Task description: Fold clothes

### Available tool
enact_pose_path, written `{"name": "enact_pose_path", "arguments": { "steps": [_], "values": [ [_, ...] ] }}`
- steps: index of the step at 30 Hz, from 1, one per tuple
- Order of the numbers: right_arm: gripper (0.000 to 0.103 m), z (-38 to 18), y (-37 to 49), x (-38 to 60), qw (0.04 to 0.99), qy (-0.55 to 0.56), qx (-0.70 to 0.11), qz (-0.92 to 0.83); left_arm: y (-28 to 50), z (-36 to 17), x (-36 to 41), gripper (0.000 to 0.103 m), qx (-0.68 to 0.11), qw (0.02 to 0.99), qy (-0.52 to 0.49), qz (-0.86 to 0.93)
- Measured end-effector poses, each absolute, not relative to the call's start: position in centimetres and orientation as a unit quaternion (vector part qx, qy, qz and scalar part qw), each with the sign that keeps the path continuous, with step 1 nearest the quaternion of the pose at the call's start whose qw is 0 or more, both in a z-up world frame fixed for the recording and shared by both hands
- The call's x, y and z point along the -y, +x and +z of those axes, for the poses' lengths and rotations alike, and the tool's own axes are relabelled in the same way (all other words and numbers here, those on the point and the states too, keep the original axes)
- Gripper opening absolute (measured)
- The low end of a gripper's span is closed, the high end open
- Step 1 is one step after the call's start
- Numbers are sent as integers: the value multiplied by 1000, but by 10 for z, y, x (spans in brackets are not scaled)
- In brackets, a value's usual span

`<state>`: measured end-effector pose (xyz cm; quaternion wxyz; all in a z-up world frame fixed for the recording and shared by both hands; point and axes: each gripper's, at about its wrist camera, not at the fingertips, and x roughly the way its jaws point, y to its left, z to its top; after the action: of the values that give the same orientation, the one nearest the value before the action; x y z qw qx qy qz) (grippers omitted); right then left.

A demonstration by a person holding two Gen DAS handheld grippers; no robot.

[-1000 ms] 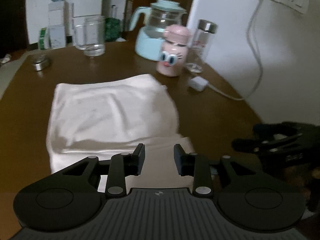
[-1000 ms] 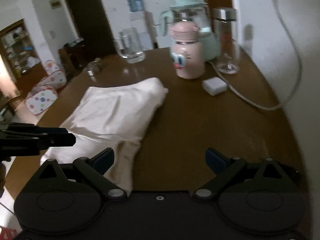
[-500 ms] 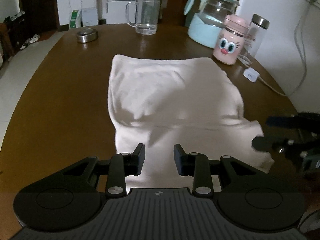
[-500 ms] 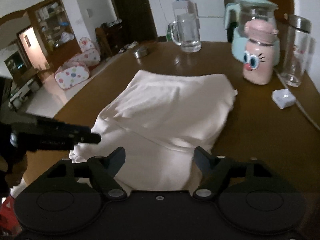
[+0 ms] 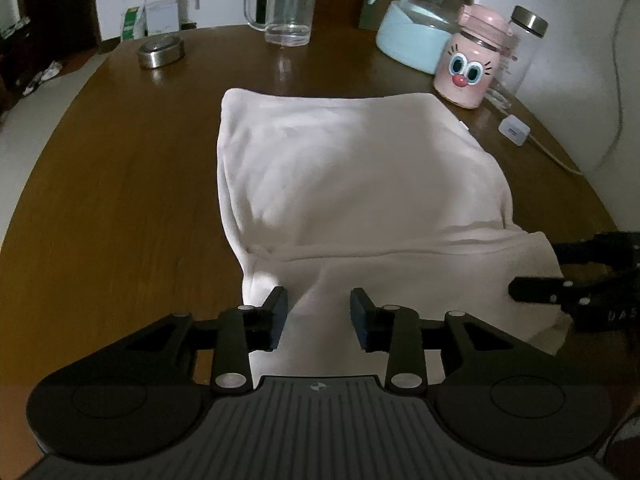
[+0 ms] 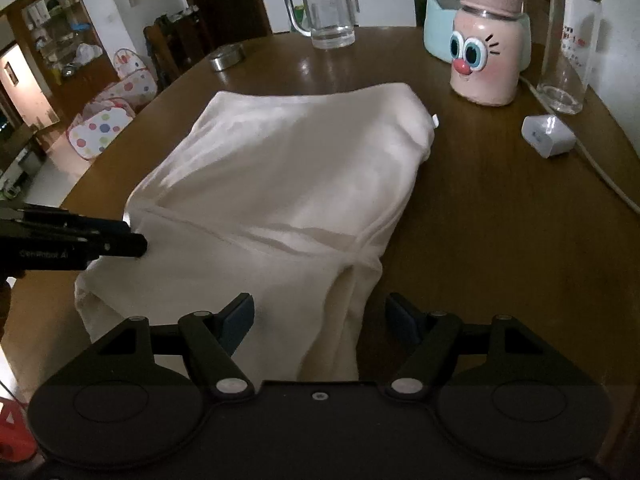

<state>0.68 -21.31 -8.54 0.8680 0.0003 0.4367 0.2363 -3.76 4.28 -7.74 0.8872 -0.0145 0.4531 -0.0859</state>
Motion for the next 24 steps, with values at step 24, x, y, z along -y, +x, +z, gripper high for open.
{"name": "enact_pose_path", "arguments": {
  "steps": [24],
  "values": [
    [75, -56, -2, 204, 866, -32, -401, 296, -48, -77, -47, 46, -453, 888, 11, -80]
  ]
}}
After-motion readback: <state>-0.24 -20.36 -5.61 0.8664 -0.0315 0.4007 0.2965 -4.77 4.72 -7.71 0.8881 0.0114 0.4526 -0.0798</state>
